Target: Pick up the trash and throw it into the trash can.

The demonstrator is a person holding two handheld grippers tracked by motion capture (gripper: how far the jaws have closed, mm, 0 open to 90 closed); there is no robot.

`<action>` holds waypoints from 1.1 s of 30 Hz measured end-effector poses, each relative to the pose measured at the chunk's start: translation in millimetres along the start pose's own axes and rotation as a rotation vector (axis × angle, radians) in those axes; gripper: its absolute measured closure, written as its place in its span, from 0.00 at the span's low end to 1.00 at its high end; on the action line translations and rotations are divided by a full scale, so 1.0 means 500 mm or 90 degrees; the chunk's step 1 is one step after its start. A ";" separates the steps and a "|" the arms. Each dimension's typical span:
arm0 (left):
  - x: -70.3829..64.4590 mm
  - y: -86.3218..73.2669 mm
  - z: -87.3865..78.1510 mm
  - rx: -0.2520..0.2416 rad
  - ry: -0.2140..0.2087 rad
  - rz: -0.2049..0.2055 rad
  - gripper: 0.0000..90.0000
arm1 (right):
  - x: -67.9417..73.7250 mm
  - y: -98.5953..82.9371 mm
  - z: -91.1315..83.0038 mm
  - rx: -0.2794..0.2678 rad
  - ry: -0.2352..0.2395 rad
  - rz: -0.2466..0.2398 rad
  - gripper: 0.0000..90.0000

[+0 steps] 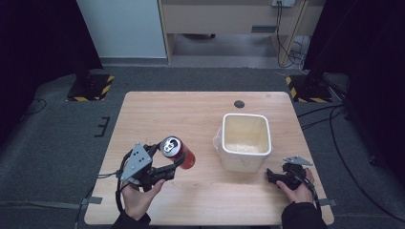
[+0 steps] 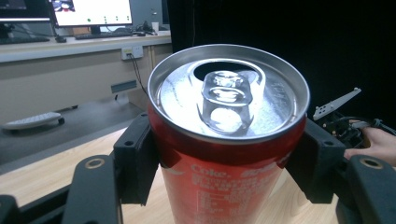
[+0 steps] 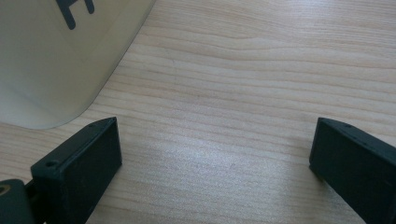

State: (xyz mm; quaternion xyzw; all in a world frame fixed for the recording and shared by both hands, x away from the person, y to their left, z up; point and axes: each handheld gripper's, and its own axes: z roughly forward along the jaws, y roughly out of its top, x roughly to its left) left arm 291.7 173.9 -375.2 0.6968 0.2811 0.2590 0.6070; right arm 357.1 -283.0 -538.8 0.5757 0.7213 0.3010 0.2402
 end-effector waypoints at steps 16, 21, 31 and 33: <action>-0.030 0.034 0.065 -0.023 -0.029 0.006 0.37 | 0.000 0.000 0.000 0.000 0.001 -0.001 0.03; -0.042 0.052 0.087 -0.034 -0.040 0.009 0.37 | 0.000 0.000 0.000 0.000 0.001 -0.001 0.03; -0.057 0.075 0.124 -0.047 -0.053 0.011 0.37 | 0.000 0.000 0.000 0.000 0.001 -0.001 0.03; -0.058 0.079 0.132 -0.047 -0.054 0.013 0.37 | 0.000 0.000 0.000 0.000 0.001 -0.001 0.03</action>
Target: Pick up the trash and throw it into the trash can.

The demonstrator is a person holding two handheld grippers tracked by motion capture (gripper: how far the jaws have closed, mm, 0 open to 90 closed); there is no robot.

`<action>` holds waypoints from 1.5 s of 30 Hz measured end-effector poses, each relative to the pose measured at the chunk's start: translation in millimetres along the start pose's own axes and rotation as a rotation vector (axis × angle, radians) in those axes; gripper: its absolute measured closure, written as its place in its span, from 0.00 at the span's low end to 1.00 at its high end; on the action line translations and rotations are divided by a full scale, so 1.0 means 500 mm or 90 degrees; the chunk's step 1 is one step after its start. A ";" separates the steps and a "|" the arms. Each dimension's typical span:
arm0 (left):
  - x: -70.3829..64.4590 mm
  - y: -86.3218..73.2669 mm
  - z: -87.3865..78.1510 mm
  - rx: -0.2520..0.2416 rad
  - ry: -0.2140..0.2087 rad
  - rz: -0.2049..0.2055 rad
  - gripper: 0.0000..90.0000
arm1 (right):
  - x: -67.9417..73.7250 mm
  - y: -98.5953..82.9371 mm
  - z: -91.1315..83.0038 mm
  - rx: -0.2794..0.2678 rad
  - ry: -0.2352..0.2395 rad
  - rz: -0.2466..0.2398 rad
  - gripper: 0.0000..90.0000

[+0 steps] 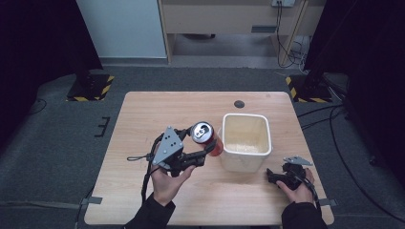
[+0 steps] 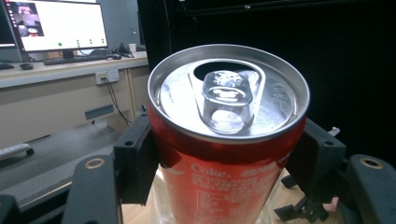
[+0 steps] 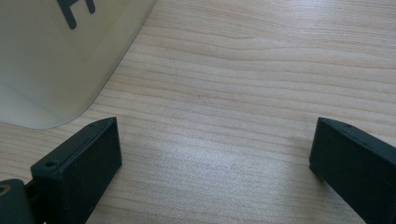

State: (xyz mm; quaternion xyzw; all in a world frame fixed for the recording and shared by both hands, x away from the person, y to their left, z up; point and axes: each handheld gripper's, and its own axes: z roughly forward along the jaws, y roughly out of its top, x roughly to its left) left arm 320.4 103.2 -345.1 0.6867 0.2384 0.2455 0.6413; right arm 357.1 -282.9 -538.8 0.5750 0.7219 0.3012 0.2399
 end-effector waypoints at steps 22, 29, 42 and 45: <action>0.004 -0.004 0.091 0.004 -0.003 -0.004 0.37 | 0.000 0.000 0.000 0.000 0.000 0.000 0.03; 0.009 -0.002 0.120 0.003 -0.001 -0.012 0.37 | 0.000 0.000 0.000 0.000 0.000 0.000 0.03; 0.006 -0.020 0.168 0.026 -0.008 -0.020 0.37 | 0.000 0.000 0.000 0.000 0.000 0.000 0.03; 0.008 -0.026 0.176 0.034 -0.006 -0.023 0.37 | 0.000 0.000 0.000 0.000 0.000 0.000 0.03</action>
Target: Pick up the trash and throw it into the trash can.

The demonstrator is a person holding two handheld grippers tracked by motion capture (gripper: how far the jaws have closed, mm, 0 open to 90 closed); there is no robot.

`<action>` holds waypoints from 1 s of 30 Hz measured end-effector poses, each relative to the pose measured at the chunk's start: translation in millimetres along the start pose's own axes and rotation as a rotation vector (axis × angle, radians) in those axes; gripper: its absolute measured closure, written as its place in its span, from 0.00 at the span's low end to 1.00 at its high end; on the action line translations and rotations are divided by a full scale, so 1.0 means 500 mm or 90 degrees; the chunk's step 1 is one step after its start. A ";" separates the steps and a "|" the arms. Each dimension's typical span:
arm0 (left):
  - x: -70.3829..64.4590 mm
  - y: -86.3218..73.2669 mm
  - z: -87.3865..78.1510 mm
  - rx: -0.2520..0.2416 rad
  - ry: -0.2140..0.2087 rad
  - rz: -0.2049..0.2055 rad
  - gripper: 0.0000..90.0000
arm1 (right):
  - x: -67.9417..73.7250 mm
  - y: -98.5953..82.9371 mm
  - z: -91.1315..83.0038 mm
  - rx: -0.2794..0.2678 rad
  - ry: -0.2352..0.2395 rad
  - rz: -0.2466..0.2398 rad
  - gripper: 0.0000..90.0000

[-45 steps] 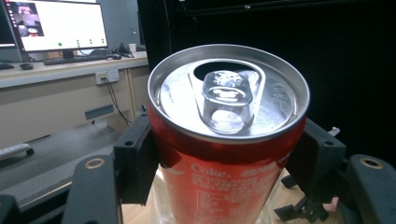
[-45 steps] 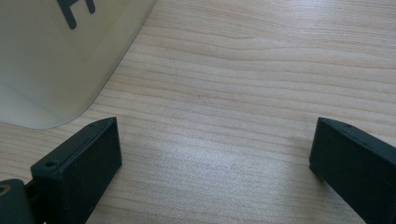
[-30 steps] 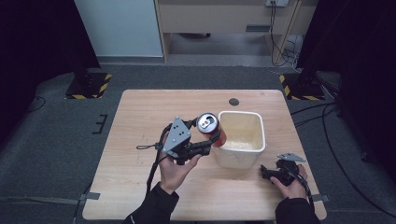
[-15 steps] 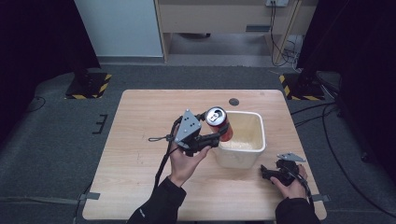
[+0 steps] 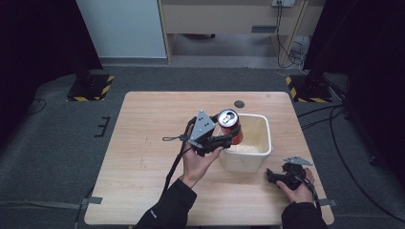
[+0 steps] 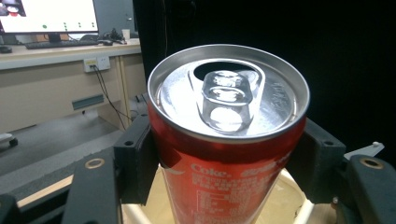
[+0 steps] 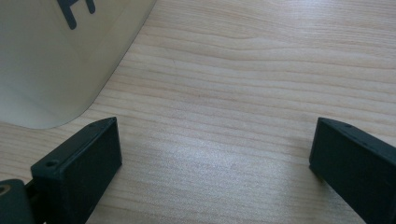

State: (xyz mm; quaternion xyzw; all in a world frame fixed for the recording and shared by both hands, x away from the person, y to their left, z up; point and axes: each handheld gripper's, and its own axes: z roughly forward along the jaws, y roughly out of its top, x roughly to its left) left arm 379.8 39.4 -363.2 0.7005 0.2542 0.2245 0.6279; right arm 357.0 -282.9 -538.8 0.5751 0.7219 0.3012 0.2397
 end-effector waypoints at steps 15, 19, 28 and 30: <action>0.012 -0.063 0.040 0.047 -0.004 -0.021 0.37 | 0.000 0.000 0.000 0.000 0.000 0.000 0.03; 0.011 -0.081 0.047 0.056 -0.006 -0.025 0.37 | 0.000 0.000 0.000 0.000 0.000 0.000 0.03; 0.006 -0.117 0.064 0.086 -0.014 -0.026 0.37 | 0.000 0.000 0.000 0.000 0.000 0.000 0.03; 0.004 -0.121 0.067 0.092 -0.014 -0.025 0.37 | 0.000 0.000 0.000 0.000 0.000 0.000 0.03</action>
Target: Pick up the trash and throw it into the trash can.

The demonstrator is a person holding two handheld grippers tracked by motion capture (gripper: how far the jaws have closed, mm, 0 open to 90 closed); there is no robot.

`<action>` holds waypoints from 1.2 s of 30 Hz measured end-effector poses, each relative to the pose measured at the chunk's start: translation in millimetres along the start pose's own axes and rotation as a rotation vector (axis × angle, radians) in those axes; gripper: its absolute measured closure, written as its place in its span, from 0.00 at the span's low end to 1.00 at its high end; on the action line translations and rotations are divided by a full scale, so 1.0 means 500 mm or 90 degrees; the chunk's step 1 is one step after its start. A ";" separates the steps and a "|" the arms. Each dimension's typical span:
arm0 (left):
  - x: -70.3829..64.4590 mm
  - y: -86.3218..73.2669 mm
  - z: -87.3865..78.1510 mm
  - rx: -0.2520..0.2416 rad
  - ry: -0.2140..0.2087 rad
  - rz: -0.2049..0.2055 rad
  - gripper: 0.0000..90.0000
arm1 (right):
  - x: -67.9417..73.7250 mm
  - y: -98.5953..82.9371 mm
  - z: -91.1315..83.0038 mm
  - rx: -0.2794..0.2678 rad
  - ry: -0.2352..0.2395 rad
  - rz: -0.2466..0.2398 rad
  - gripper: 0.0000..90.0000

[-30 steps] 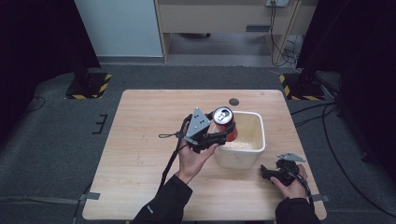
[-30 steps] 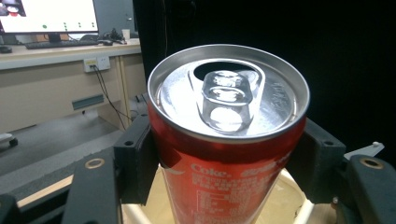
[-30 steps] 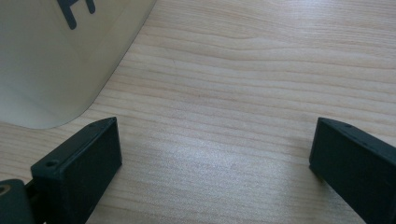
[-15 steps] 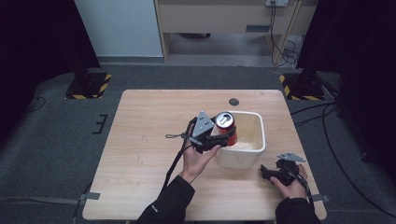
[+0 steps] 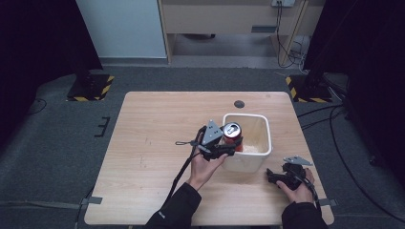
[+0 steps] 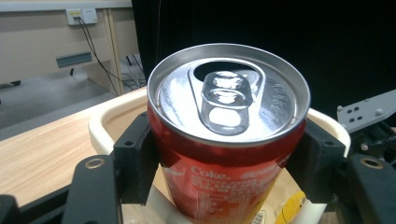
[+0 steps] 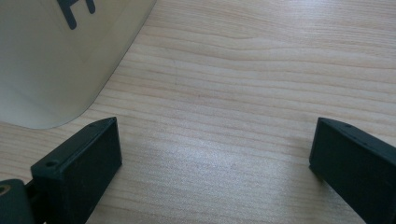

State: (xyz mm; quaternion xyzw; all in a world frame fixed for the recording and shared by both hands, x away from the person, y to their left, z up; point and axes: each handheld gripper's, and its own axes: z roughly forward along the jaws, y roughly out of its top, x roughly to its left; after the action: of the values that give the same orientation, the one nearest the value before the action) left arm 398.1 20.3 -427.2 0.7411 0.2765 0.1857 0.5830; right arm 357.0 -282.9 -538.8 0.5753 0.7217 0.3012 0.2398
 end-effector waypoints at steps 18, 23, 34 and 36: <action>-0.004 -0.014 -0.010 0.009 -0.015 0.005 0.33 | 0.000 0.000 0.000 0.000 0.001 -0.002 0.03; -0.003 -0.004 -0.035 -0.006 -0.018 0.011 0.32 | 0.001 0.000 0.000 -0.001 0.001 -0.003 0.03; 0.015 0.013 -0.104 -0.014 0.000 0.031 0.31 | 0.001 0.000 0.000 0.000 0.001 -0.002 0.03; 0.021 0.012 -0.119 -0.013 0.006 0.032 0.30 | 0.001 0.000 0.000 -0.001 0.001 -0.003 0.03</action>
State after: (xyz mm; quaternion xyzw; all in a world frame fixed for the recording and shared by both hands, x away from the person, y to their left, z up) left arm 371.7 71.2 -406.8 0.7410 0.2585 0.2068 0.5843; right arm 357.2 -282.5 -538.9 0.5734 0.7230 0.3016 0.2398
